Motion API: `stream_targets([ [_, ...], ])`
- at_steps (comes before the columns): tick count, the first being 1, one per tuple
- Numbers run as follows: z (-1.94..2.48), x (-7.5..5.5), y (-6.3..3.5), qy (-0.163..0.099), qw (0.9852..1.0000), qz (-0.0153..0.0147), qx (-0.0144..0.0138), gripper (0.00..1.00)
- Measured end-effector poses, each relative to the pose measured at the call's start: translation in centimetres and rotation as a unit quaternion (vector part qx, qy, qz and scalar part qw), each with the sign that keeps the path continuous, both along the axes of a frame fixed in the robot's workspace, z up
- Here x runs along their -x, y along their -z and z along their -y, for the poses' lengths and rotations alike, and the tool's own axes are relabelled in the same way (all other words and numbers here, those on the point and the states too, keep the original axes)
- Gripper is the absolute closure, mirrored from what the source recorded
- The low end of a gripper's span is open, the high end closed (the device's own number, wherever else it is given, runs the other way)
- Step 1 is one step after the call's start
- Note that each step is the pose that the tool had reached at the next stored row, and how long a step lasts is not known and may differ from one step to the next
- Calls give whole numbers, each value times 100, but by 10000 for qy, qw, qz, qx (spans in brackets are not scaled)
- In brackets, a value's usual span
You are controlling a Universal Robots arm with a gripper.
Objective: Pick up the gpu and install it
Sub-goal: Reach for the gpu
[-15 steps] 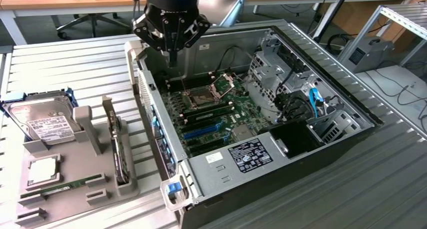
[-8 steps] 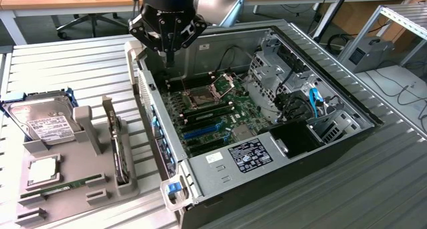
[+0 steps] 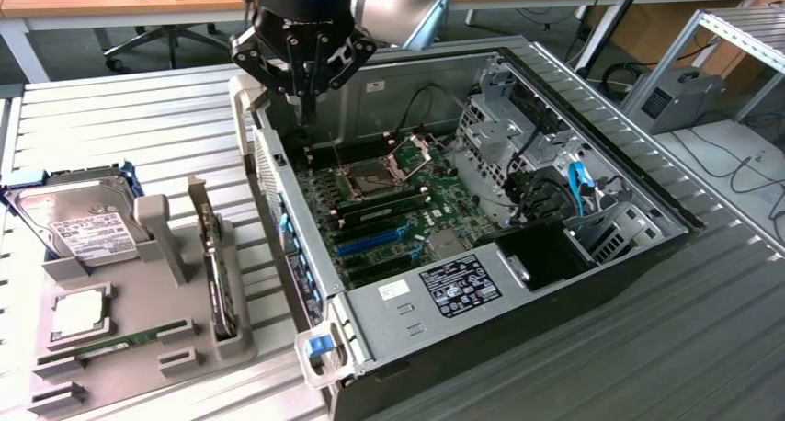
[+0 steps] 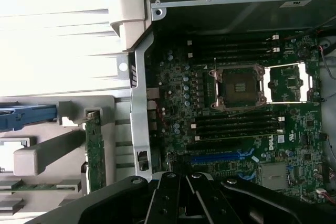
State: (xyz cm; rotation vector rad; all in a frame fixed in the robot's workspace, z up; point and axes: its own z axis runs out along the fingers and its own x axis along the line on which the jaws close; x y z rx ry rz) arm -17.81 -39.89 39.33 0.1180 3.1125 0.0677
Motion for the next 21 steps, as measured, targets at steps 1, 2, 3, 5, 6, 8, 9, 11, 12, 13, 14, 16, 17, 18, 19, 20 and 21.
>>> stream_targets([
  [1, 0, 6, 0, 0, 10000, 0, 0, 89],
  [2, 0, 12, 0, 0, 10000, 0, 0, 89],
  [3, 0, 18, 0, 0, 10000, 0, 0, 89],
  [5, 0, 36, 0, 0, 10000, 0, 0, 89],
  [6, 0, 42, 0, 0, 10000, 0, 0, 89],
  [8, 0, 54, 0, 0, 10000, 0, 0, 89],
  [9, 0, 60, 0, 0, 10000, 0, 0, 89],
  [11, 0, 71, 0, 0, 10000, 0, 0, 89],
  [12, 0, 76, 0, 0, 10000, 0, 0, 89],
  [13, 0, 82, 0, 0, 10000, 0, 0, 89],
  [14, 0, 87, 0, 0, 10000, 0, 0, 89],
  [16, 0, 97, 0, 0, 10000, 0, 0, 89],
  [17, 0, 108, 0, 0, 10000, 0, 0, 89],
  [18, 0, 118, 0, 0, 10000, 0, 0, 89],
  [19, 0, 128, 0, 0, 10000, 0, 0, 89],
  [20, 0, 133, 0, 0, 10000, 0, 0, 89],
  [21, 0, 139, 0, 0, 10000, 0, 0, 89],
])
